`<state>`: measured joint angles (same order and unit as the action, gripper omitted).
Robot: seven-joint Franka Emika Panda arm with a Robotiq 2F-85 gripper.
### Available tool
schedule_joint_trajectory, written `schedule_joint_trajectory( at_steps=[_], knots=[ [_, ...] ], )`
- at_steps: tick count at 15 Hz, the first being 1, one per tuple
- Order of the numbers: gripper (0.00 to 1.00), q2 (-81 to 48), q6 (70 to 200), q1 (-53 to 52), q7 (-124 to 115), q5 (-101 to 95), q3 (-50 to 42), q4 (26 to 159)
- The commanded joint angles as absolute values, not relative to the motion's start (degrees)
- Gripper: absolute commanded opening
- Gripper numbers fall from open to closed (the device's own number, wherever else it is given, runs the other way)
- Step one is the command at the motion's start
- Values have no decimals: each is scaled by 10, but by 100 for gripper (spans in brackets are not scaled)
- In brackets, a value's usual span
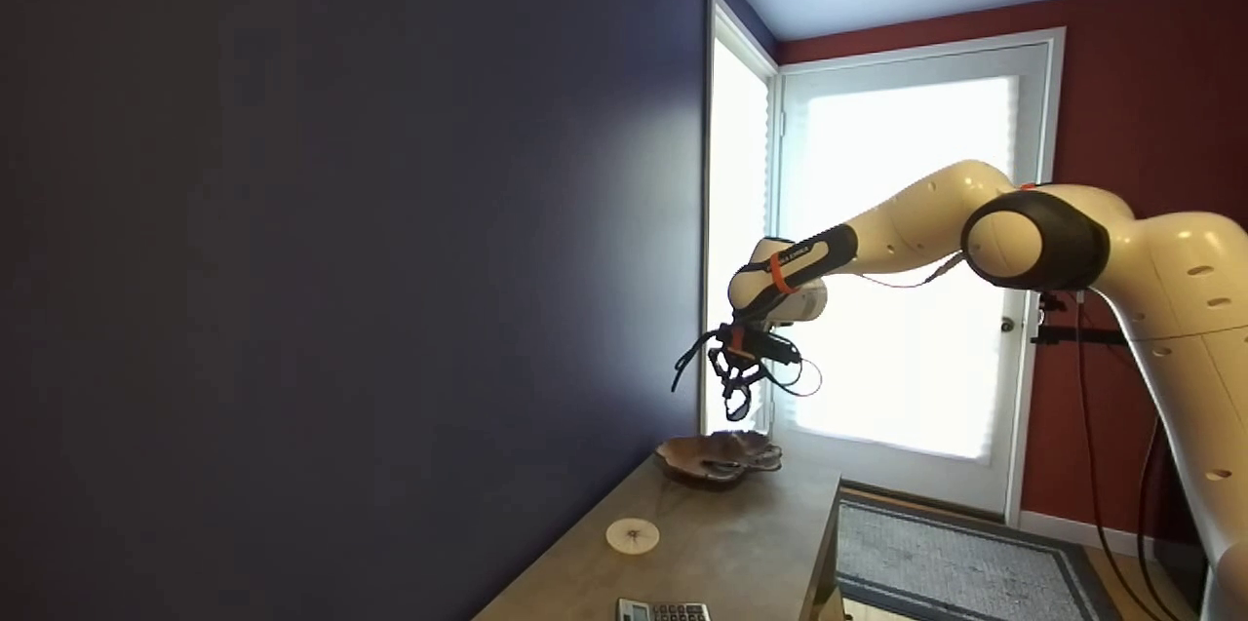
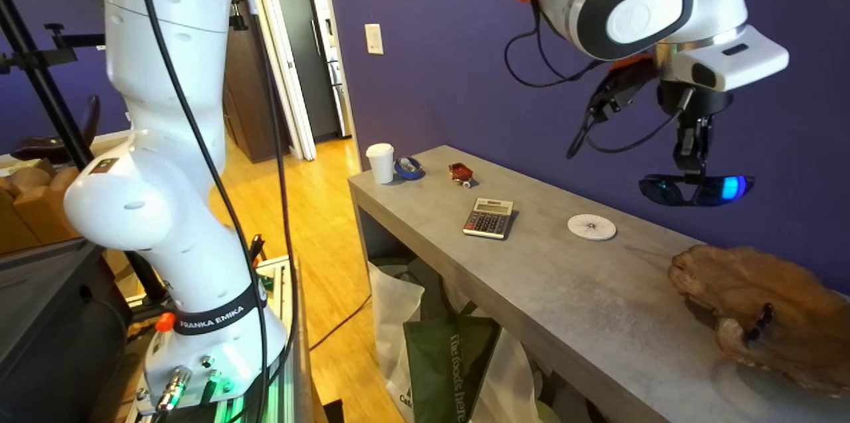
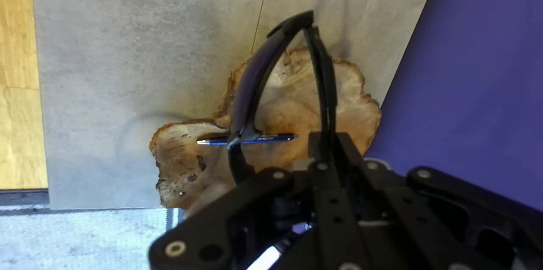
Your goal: Put the sunglasses on the wooden plate
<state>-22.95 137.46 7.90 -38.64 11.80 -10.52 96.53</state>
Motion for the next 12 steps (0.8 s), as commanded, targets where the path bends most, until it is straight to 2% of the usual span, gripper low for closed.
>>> schedule_joint_trajectory(
  at_steps=[1, 12],
  knots=[
    [2, -316, 1355, 111, -406, 172, -101, 863],
    [2, -489, 1307, 155, -478, 211, -95, 684]
  ],
)
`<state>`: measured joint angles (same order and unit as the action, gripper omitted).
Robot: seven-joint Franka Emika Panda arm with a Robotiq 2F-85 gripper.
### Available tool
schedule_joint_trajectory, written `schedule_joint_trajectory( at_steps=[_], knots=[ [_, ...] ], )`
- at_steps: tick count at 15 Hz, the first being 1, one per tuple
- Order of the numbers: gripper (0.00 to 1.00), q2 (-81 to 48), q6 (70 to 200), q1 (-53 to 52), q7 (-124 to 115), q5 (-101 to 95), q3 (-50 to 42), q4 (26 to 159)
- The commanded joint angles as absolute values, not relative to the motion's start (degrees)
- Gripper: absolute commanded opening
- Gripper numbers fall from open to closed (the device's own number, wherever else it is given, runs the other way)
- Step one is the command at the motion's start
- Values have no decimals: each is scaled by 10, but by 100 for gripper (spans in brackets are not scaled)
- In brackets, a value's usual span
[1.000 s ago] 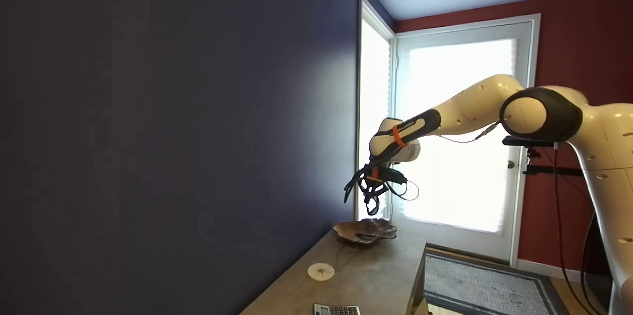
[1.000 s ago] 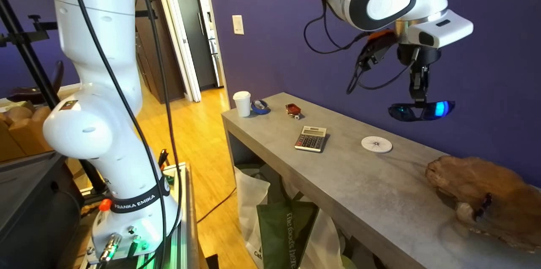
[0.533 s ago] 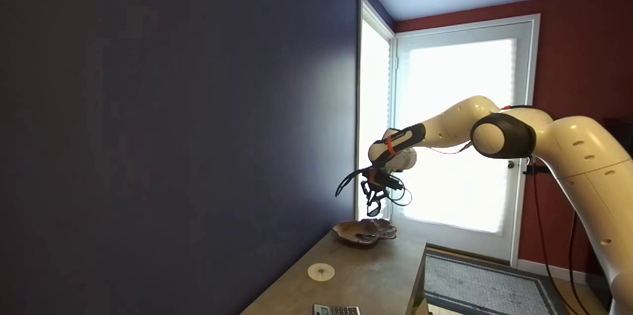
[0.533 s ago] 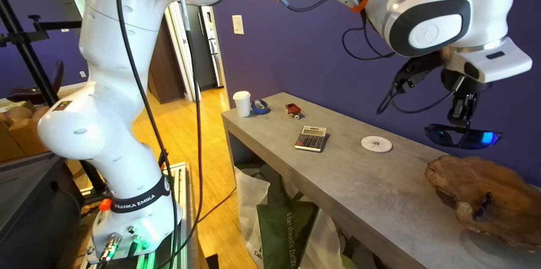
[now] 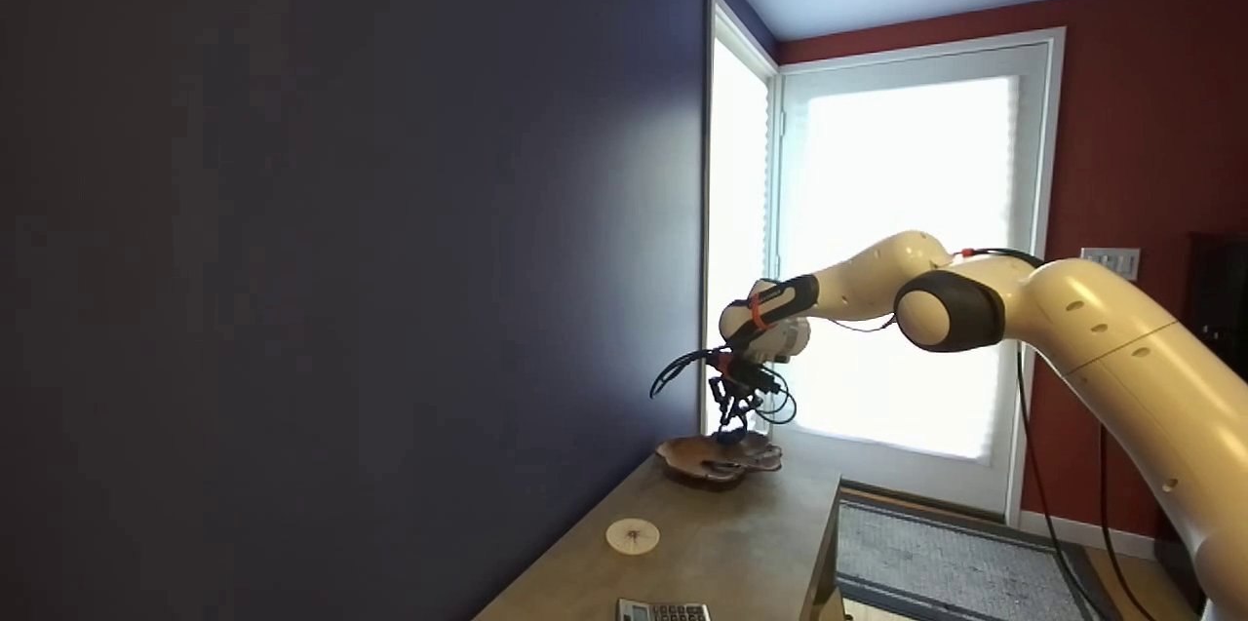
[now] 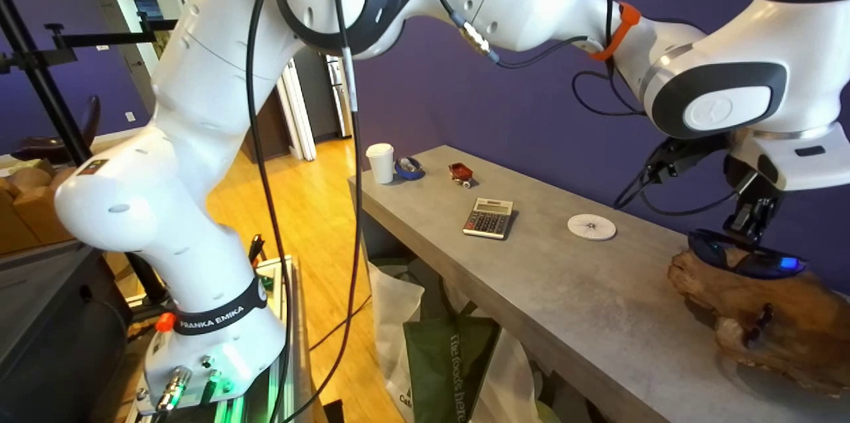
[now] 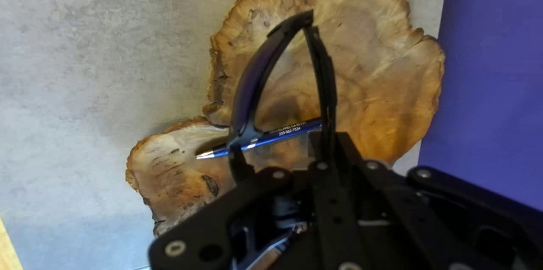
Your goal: Put the sunglasses on the wooden plate
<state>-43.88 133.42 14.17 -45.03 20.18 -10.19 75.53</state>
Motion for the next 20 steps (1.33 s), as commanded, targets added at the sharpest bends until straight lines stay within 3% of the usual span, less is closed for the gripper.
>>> schedule_joint_trajectory(
  at_steps=[1, 16, 17, 20],
  knots=[
    [2, -501, 1304, 158, -486, 212, -94, 670],
    [2, -639, 1313, 174, -615, 199, -88, 524],
    [27, -644, 1308, 175, -619, 197, -87, 517],
    [47, -657, 1308, 176, -626, 193, -86, 498]
  ],
)
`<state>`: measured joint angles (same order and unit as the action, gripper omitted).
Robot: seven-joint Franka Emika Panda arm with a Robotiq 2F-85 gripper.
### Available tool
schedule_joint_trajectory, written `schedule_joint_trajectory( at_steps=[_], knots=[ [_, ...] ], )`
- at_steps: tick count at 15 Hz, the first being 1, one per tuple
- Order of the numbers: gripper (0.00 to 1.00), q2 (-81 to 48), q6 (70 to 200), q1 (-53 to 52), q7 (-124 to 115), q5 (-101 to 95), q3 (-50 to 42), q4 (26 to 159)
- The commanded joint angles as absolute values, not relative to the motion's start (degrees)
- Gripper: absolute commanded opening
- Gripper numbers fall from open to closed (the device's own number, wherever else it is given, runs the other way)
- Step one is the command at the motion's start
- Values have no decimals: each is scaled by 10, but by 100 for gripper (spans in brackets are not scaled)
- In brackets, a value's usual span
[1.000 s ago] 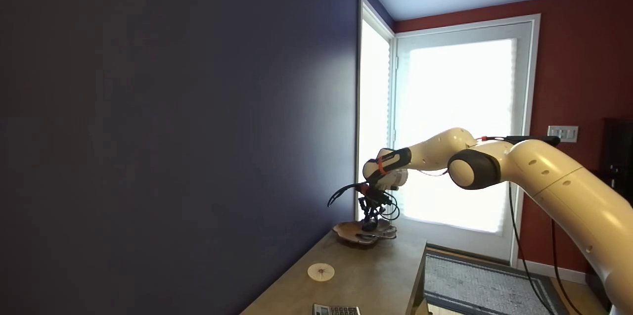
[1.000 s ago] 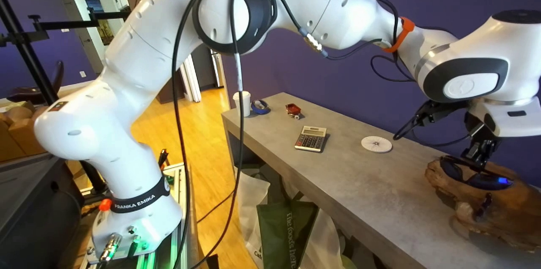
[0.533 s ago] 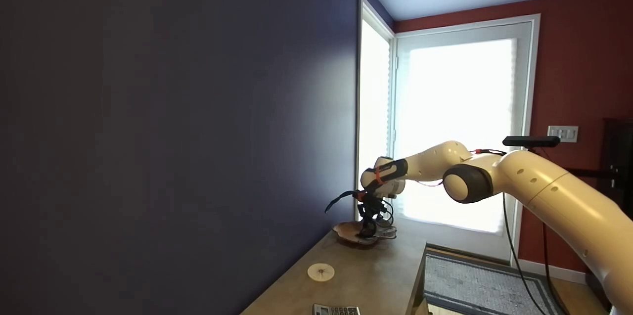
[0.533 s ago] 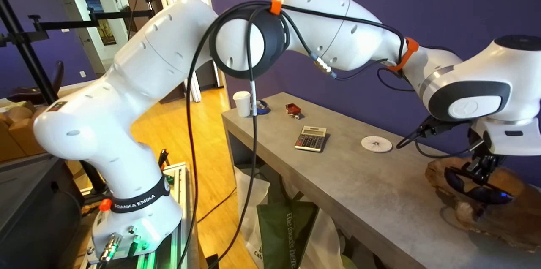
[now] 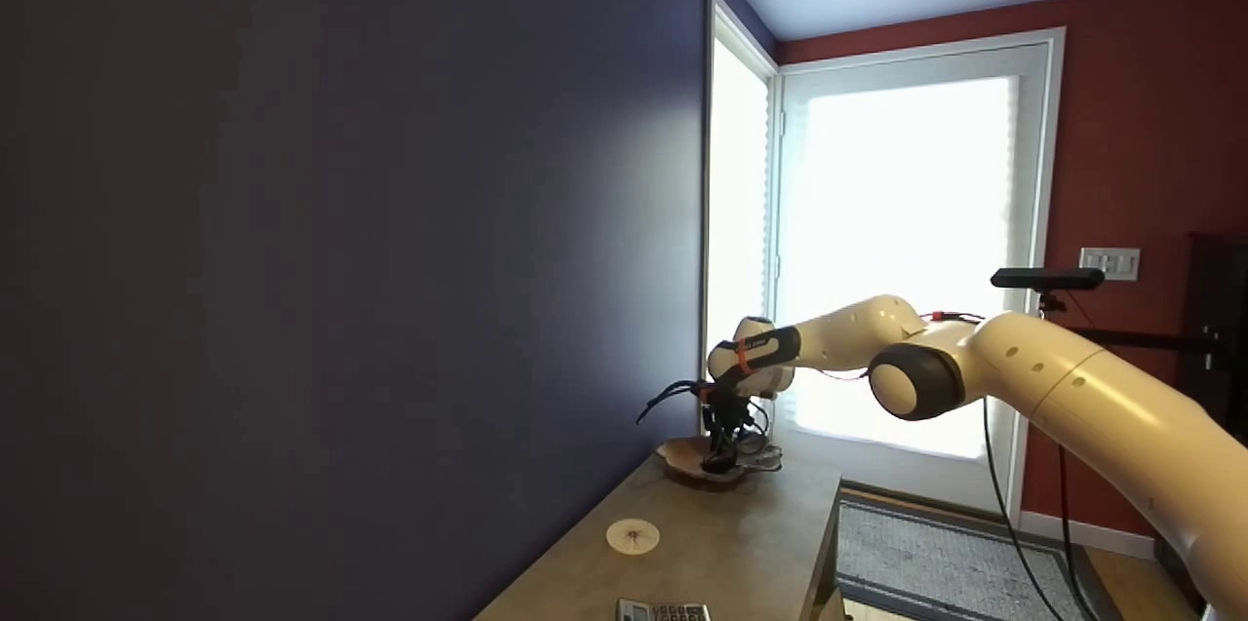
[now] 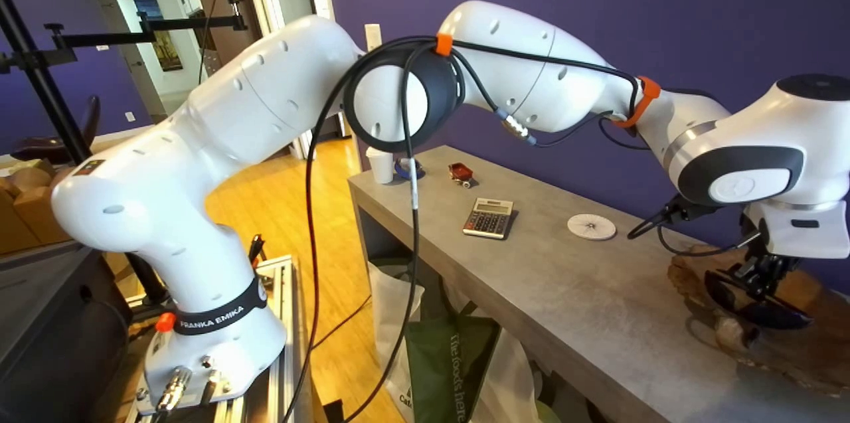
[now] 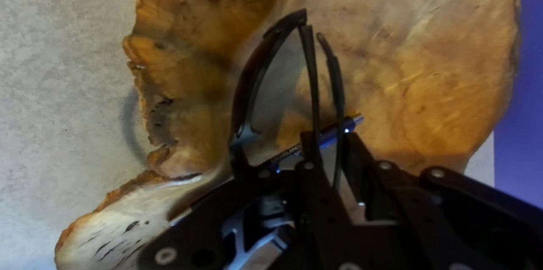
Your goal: Put the sunglasses on the wooden plate
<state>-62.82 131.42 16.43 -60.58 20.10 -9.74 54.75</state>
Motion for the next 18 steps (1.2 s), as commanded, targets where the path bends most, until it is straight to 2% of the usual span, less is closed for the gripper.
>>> schedule_joint_trajectory(
  at_steps=[1, 6, 8, 18],
  knots=[
    [55, -655, 1307, 169, -618, 204, -95, 500],
    [90, -621, 1249, 170, -555, 202, -73, 514],
    [100, -594, 1222, 162, -525, 193, -76, 529],
    [100, -579, 1203, 152, -451, 173, -90, 522]
  ],
)
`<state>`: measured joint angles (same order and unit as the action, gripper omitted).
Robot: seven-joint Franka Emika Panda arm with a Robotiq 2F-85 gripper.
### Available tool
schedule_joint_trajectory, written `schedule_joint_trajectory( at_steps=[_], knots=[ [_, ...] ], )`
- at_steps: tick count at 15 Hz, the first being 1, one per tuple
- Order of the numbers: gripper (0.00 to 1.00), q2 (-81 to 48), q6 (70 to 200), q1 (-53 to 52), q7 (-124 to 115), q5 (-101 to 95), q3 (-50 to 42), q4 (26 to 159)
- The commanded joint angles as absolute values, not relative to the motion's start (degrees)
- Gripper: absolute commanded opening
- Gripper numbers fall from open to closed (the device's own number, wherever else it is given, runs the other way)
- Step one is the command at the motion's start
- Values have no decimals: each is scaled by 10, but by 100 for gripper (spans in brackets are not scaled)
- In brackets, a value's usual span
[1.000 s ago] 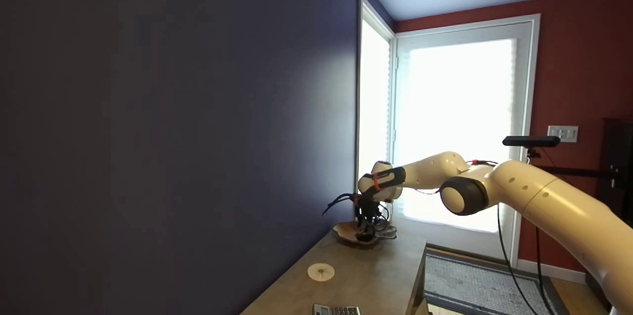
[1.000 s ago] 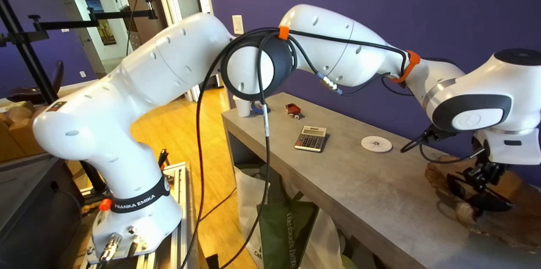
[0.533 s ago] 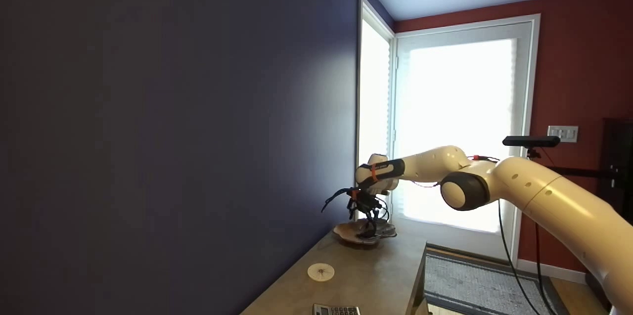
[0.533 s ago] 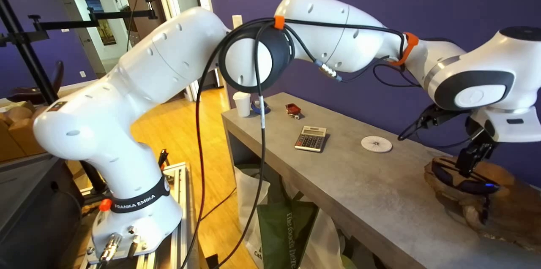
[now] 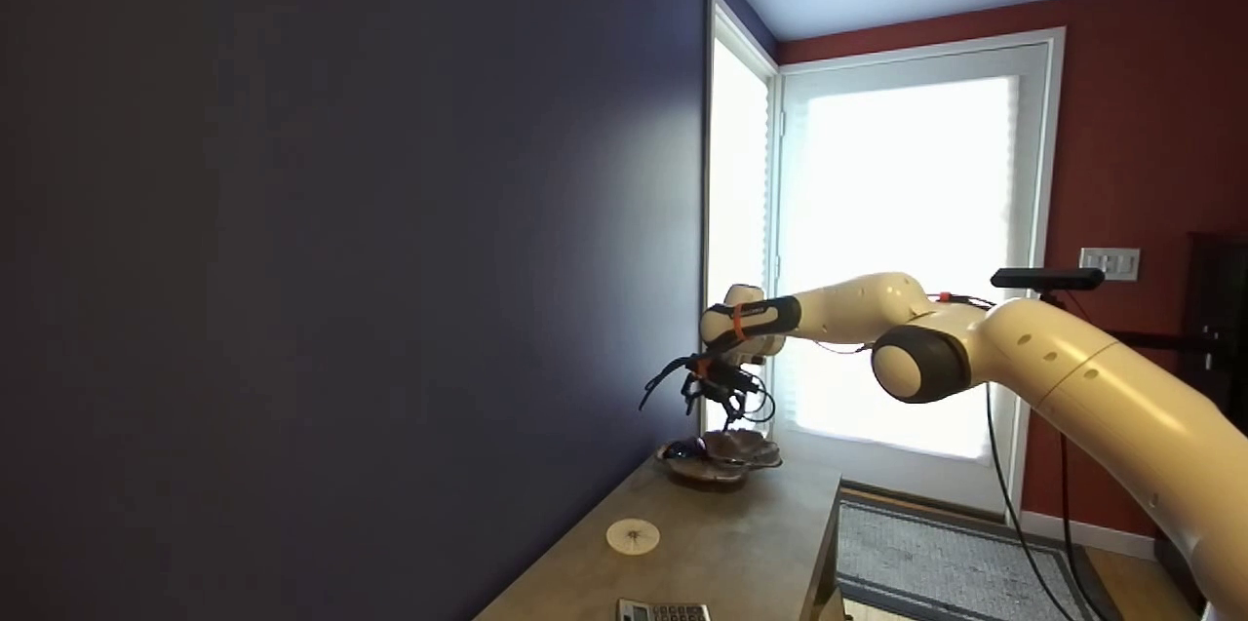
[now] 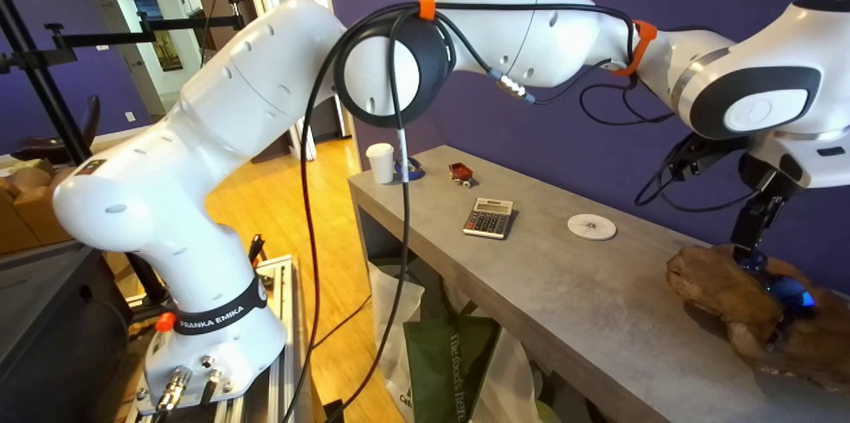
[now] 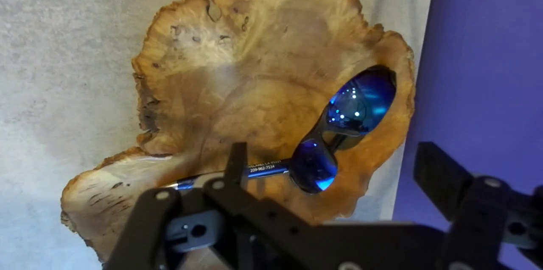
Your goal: Put the sunglasses on the wooden plate
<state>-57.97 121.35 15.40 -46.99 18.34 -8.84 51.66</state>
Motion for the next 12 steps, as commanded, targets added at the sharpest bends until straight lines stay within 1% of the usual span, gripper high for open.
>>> schedule_joint_trajectory(
  at_steps=[1, 6, 8, 12],
  knots=[
    [100, -570, 1185, 151, -440, 170, -90, 531],
    [100, -490, 1054, 129, -351, 141, -90, 599],
    [100, -453, 1020, 110, -324, 111, -98, 633],
    [100, -363, 1019, 55, -284, 19, -116, 731]
  ],
)
